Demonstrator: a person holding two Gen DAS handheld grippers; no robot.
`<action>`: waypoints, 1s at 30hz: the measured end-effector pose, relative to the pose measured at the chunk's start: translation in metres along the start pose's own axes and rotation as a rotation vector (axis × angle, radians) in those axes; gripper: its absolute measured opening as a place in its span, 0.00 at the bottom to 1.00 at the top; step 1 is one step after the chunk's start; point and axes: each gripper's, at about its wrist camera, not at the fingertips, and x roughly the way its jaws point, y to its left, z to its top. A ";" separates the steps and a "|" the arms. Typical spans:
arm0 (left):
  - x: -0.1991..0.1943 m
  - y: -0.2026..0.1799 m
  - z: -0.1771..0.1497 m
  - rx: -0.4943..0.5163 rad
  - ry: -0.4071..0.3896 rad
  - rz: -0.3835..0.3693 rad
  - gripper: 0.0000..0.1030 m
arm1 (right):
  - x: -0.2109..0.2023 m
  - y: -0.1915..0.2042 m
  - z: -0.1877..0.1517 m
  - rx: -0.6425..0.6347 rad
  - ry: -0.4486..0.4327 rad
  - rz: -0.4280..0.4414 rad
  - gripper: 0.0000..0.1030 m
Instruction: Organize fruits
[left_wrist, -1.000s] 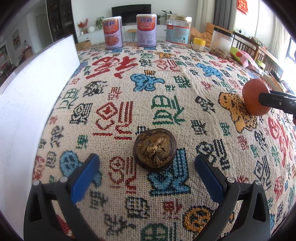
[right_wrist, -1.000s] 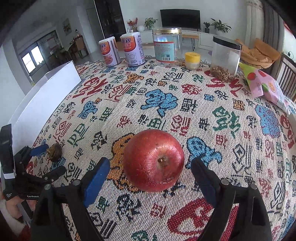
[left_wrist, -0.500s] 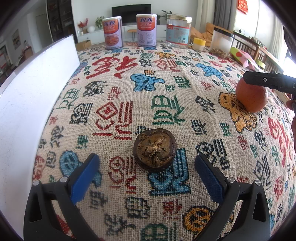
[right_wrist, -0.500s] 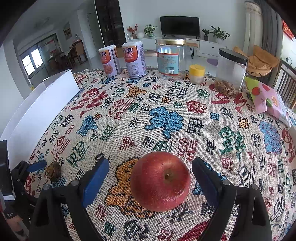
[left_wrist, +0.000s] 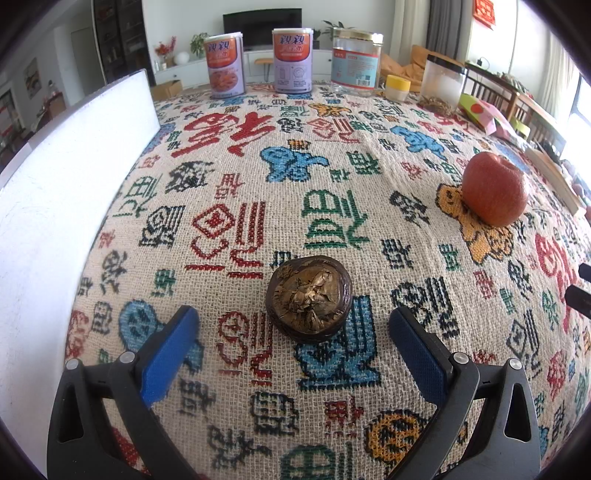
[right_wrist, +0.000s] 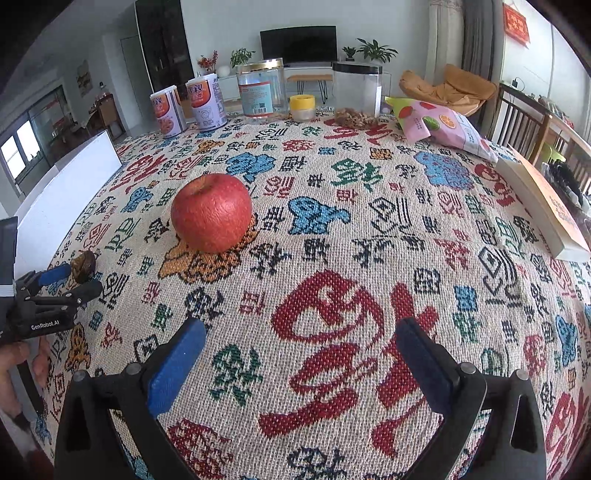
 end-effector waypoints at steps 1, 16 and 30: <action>0.000 0.000 0.000 0.000 0.000 0.000 0.99 | 0.000 -0.003 -0.008 0.010 0.011 -0.015 0.99; 0.000 0.001 0.000 -0.001 0.000 -0.002 1.00 | 0.008 -0.009 -0.031 0.008 0.015 -0.082 1.00; 0.001 0.001 0.000 -0.006 0.000 -0.012 0.99 | 0.009 -0.009 -0.031 0.008 0.015 -0.082 1.00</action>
